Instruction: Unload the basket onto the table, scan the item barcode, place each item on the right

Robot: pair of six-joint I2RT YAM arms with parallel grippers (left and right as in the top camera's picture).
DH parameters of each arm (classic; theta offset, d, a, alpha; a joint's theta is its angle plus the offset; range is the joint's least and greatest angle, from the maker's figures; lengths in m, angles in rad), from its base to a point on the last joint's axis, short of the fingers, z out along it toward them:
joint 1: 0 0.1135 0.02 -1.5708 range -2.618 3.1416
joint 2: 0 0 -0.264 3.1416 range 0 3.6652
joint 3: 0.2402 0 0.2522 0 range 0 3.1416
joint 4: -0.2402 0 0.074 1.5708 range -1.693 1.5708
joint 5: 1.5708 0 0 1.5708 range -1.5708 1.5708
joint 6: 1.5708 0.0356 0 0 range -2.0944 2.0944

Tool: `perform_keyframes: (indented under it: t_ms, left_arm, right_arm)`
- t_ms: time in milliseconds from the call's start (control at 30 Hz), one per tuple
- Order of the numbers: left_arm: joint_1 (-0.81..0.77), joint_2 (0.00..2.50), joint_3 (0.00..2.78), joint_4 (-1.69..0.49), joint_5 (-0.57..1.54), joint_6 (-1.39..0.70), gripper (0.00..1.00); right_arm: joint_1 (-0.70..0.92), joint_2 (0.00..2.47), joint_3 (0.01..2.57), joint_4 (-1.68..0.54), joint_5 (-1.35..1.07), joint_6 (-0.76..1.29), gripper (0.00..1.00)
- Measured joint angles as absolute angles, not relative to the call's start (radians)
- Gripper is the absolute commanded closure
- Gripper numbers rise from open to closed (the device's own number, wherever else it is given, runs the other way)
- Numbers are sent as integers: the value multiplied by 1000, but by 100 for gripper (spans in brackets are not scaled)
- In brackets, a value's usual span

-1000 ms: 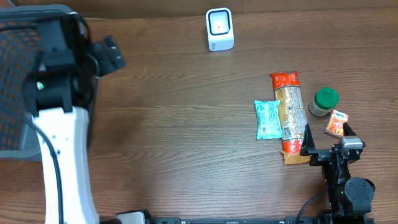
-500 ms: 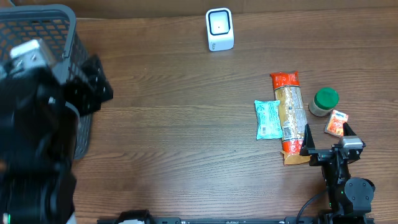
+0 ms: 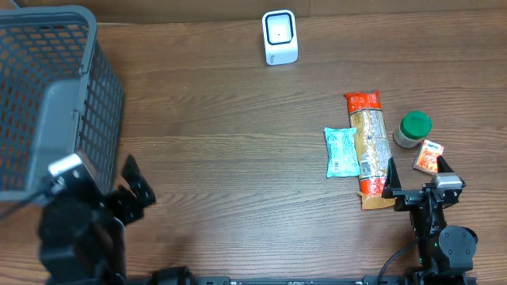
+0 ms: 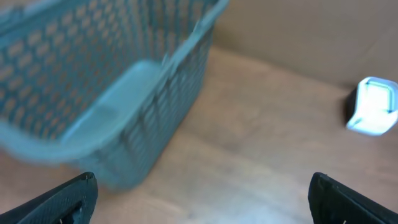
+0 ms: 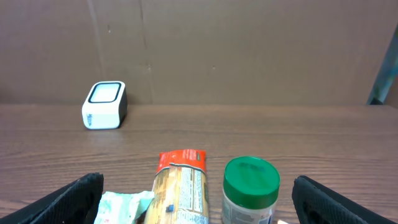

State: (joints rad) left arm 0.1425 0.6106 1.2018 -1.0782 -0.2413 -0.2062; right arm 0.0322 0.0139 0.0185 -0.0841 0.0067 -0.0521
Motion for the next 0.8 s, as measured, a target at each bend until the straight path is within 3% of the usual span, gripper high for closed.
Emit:
perform_keyframes:
  t_ms: [233, 600, 800]
  left_arm:
    - [166, 375, 883, -805, -244, -270, 0]
    - [165, 115, 438, 23, -126, -447, 0]
    - [165, 27, 265, 219, -96, -482, 0]
  right_arm:
    - [32, 14, 19, -86, 7, -52, 0]
    - [32, 14, 19, -88, 7, -52, 0]
    - [32, 14, 19, -88, 7, -52, 0]
